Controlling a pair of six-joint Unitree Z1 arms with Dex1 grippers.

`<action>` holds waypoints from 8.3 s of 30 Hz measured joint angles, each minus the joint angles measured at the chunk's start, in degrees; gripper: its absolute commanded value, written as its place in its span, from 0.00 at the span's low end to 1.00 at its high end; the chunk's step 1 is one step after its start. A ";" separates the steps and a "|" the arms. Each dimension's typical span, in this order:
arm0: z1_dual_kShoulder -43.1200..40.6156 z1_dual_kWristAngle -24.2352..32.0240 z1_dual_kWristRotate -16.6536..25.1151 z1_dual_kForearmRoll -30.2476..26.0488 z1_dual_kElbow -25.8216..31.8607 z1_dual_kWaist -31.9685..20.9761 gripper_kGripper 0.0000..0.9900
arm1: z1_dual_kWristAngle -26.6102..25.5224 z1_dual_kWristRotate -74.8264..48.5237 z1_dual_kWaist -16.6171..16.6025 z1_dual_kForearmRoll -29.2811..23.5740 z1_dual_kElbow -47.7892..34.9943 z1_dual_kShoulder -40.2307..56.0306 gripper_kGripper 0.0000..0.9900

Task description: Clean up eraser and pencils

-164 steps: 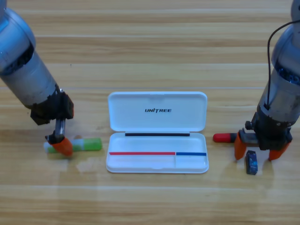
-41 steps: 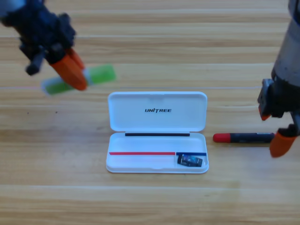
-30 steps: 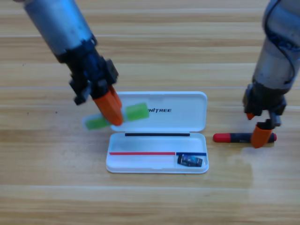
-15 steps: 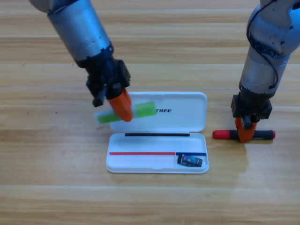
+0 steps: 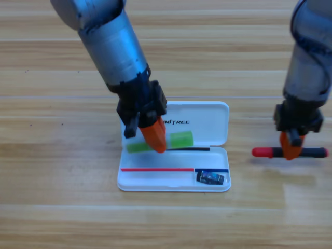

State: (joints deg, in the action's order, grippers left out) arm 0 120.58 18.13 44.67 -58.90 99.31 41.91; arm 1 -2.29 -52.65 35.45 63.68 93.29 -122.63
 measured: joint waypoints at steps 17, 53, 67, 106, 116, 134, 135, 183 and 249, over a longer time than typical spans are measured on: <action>1.52 -0.93 0.06 4.57 -5.10 0.39 0.00 | -0.92 3.28 5.77 5.83 0.05 12.90 0.00; 3.69 -1.37 0.06 6.80 -6.72 0.39 0.00 | -2.35 3.82 7.34 5.83 0.49 12.90 0.00; 3.87 -1.57 -0.02 6.99 -6.72 0.39 0.16 | -2.51 4.02 7.63 5.83 0.86 12.90 0.00; -38.53 -0.23 -0.99 -7.12 -2.41 -14.16 1.00 | -0.43 9.12 16.71 7.62 27.81 -9.06 0.00; -39.50 9.20 3.66 -3.56 -10.93 -28.30 1.00 | -0.43 9.54 17.49 9.61 33.44 -14.47 0.00; -39.51 10.97 4.38 -0.51 -17.71 -30.13 1.00 | 0.07 14.18 17.66 9.85 35.99 -16.59 0.90; -39.51 10.97 4.38 -0.48 -17.71 -30.13 1.00 | 0.07 14.25 17.66 9.98 35.98 -16.57 0.91; 4.19 30.70 7.44 24.61 -9.78 -32.48 0.00 | -22.90 24.42 19.86 -17.00 -13.09 42.15 0.95; 9.44 38.99 23.18 1.75 -5.21 -22.61 0.00 | -25.14 24.98 19.86 -19.11 -15.28 42.16 0.95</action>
State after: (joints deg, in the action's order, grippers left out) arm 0 130.02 57.13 67.85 -57.15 94.10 19.30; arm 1 -27.43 -27.67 55.31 44.57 78.02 -80.47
